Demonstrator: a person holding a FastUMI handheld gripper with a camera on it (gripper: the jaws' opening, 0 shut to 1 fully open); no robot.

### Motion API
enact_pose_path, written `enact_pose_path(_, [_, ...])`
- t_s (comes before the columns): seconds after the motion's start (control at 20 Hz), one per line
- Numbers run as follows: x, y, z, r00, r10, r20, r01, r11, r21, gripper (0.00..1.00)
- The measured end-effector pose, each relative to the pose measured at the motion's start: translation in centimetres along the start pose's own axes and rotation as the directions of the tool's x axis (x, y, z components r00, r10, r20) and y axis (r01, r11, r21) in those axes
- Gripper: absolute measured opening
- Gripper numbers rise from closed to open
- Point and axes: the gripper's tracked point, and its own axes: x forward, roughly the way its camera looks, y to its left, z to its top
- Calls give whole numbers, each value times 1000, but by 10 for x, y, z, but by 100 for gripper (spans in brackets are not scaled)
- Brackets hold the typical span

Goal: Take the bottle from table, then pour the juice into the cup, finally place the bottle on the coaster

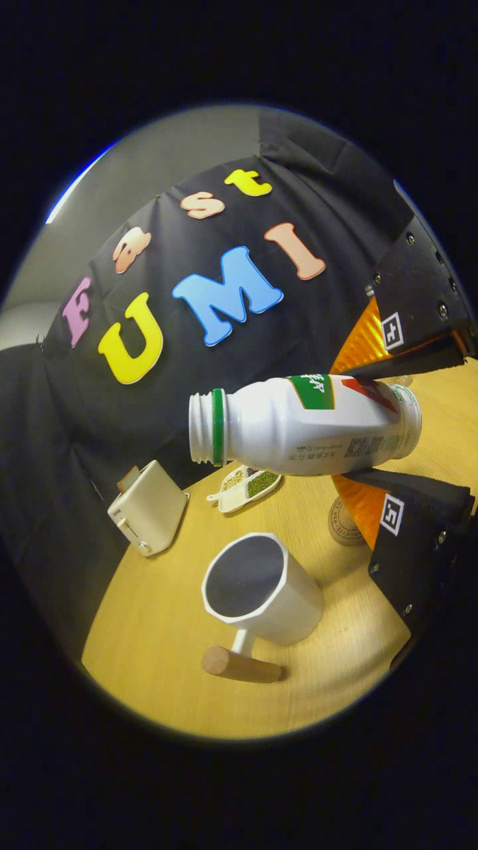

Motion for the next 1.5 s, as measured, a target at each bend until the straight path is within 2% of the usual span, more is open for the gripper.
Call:
enact_pose_path(0.15, [-3,-2,0,999,33,34,-38,988,150,64])
enact_pose_path(0.4, [-16,-16,-7,998,5,60,-19,968,251,64])
enact_pose_path(0.6, [-23,-24,-16,997,-9,74,-17,938,347,64])
enact_pose_path(0.9, [-25,-34,-38,998,4,68,-39,855,517,64])
enact_pose_path(1.15, [-28,-39,-52,998,3,65,-40,812,583,64])
enact_pose_path(1.3, [-28,-34,-51,996,21,88,-72,777,626,64])
enact_pose_path(1.5, [-22,-26,-40,989,54,136,-133,711,691,64])
